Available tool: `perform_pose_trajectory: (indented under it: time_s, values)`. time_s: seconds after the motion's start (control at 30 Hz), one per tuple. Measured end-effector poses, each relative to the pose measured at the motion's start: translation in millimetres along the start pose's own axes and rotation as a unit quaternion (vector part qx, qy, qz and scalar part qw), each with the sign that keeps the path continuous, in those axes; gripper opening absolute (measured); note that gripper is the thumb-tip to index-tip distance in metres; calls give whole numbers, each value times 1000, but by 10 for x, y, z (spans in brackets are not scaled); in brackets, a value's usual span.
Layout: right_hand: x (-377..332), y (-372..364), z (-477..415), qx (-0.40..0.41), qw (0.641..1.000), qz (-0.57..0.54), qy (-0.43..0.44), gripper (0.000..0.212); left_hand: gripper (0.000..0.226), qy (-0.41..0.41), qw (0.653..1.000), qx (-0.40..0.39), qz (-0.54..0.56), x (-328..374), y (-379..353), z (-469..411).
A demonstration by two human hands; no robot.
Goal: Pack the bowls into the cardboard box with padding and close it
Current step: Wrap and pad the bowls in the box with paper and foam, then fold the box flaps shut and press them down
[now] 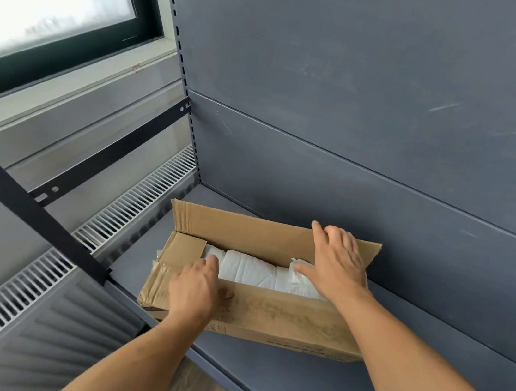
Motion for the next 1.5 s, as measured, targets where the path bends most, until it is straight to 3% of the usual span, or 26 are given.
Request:
perform_pose_trajectory:
  time_s: [0.17,0.23,0.3,0.4,0.53,0.8,0.97,1.1,1.27,1.43,1.5]
  values:
    - [-56,7,264,11,999,28,12,69,77,-30,990,111,-86,20,68,136]
    - [-78,-68,406,4,1000,18,21,65,97,-37,987,101,-116,55,62,168]
    - [-84,-223,560,-33,999,-17,22,69,101,-47,987,72,-137,89,53,171]
    - [-66,-510,767,-103,993,-51,12,76,95,-66,988,30,-135,117,29,166]
    - [-51,-646,841,-131,990,-60,9,74,69,-75,987,-30,-137,59,-129,161]
    - [-111,-797,831,-173,981,-80,-27,72,66,-68,990,-76,-93,-34,-288,116]
    - [-384,-857,732,-160,982,-84,-47,79,62,-81,990,-54,-101,99,-291,89]
    - [-678,-873,583,-131,989,-65,33,85,62,-141,981,-77,-107,309,-436,36]
    - [-832,-907,446,-124,986,-74,78,66,59,-195,973,-79,-94,395,-531,-31]
    - [-556,-948,468,-141,986,-69,59,66,63,-154,985,-62,-42,144,-464,-137]
    - [-395,-907,462,-102,991,-69,46,68,66,-108,992,-59,-36,-71,-378,-248]
Point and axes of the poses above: each hand's wrist, its own z-axis away from the middle knuckle, its own y-axis out of the back of the hand, x = y × z, the point moved 7 cm from there along -z, towards the middle knuckle, and after that the axes turned 4 degrees about -x, right-handed, at the moved point
